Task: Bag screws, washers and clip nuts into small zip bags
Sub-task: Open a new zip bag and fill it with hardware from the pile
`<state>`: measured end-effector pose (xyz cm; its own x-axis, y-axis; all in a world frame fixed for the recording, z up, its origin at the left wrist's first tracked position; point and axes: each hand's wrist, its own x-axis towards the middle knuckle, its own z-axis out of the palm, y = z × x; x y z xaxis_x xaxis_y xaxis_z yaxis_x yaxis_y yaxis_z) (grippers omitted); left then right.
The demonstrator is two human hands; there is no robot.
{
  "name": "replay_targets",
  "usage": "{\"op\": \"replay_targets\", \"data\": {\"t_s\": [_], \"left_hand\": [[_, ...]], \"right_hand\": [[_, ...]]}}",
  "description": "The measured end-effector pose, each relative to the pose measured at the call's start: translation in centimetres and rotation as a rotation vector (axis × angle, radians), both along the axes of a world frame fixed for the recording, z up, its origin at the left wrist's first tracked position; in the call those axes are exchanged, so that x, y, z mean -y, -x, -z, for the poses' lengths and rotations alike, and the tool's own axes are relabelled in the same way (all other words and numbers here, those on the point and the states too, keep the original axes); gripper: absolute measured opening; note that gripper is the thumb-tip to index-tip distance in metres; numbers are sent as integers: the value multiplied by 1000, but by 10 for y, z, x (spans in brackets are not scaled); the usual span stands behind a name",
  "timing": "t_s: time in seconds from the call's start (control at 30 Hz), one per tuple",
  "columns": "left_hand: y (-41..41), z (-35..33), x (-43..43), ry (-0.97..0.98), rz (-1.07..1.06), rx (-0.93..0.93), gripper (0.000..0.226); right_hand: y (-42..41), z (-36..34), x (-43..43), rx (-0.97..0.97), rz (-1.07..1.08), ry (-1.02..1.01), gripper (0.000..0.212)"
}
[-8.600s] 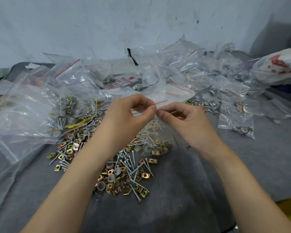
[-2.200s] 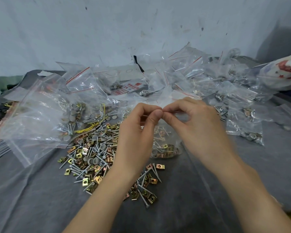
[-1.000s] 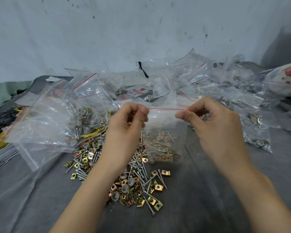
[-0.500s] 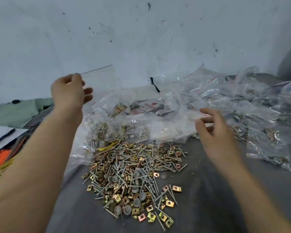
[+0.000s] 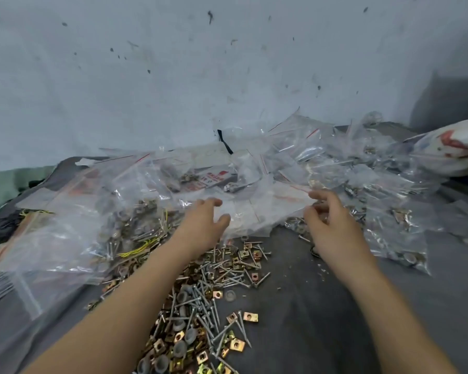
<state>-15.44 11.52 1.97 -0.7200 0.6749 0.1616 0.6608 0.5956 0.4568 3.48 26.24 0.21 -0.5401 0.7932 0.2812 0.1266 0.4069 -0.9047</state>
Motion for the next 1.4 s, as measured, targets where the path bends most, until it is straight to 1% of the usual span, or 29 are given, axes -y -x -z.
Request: {"op": "replay_targets", "data": {"t_s": [0.07,0.1,0.13,0.2,0.23,0.27,0.3,0.33,0.37,0.43,0.47,0.53,0.6,0.67,0.7,0.73,0.8,0.87,0.93,0.97,1.0,1.07,1.13,1.17,1.2,1.3,1.33,1.37,1.4], "left_hand": [[3,15,-13,206,20,-64,55],[6,20,-18,252,13,-90,54],[8,23,-22,236,4,-91,50],[12,23,-27,45,-6,-43,42],[17,22,-30,-31,-27,-71,43],[23,21,-30,-42,-56,-145,42],[32,19,-31,2,-92,-235,39],[42,19,-32,86,-128,-303,33],[53,19,-32,194,-152,-324,34],[71,20,-31,364,-143,-285,52],[79,21,-31,416,-128,-280,56],[92,21,-33,466,-112,-281,52],[99,17,-35,468,-128,-291,37],[101,13,-35,492,-163,-369,25],[101,12,-35,491,-181,-392,24],[102,12,-35,462,-191,-375,23],[101,10,-35,312,-183,-246,24],[93,5,-37,81,-133,-73,20],[75,-1,-36,-86,-8,148,18],[64,-5,-35,-111,77,244,19],[52,-9,-33,-100,158,301,21],[28,-15,-31,-86,279,328,23],[5,-21,-31,-164,340,330,19],[-7,-24,-31,-224,362,353,17],[-18,-27,-31,-276,392,385,16],[-47,-28,-29,-319,473,500,18],[-54,-26,-26,-321,479,554,20],[-60,-24,-23,-323,487,607,21],[-64,-20,-20,-323,498,640,21]], "right_hand": [[-4,1,-5,27,6,-3,27],[-5,1,-7,43,12,-23,27],[-7,2,-9,52,17,-39,27],[-9,2,-13,55,23,-47,26],[-10,2,-15,60,23,-45,25],[-10,2,-16,69,20,-43,25],[-11,2,-18,80,15,-40,26],[-12,2,-19,88,12,-35,27],[-12,3,-20,89,8,-23,28],[-11,3,-22,82,-1,0,29],[-11,3,-22,82,-3,5,29],[-9,4,-23,91,5,-5,28],[-8,5,-24,96,13,-18,26],[-8,4,-25,90,12,-20,26],[-7,4,-25,85,8,-19,26],[-7,4,-25,80,6,-21,26],[-6,3,-24,63,-3,-15,26],[-5,2,-23,57,-9,-9,25],[-5,1,-21,68,-9,-11,24],[-5,1,-21,74,-9,-15,23],[-5,1,-19,81,-9,-23,22],[-6,1,-17,85,-14,-34,22],[-7,0,-14,65,-29,-10,23],[-7,-1,-13,49,-39,20,27],[-7,-2,-12,21,-58,70,35],[-6,-8,-7,-136,-156,297,71],[-5,-10,-6,-198,-190,358,76],[-4,-11,-5,-265,-213,409,77],[-4,-12,-6,-330,-220,455,71]]}}
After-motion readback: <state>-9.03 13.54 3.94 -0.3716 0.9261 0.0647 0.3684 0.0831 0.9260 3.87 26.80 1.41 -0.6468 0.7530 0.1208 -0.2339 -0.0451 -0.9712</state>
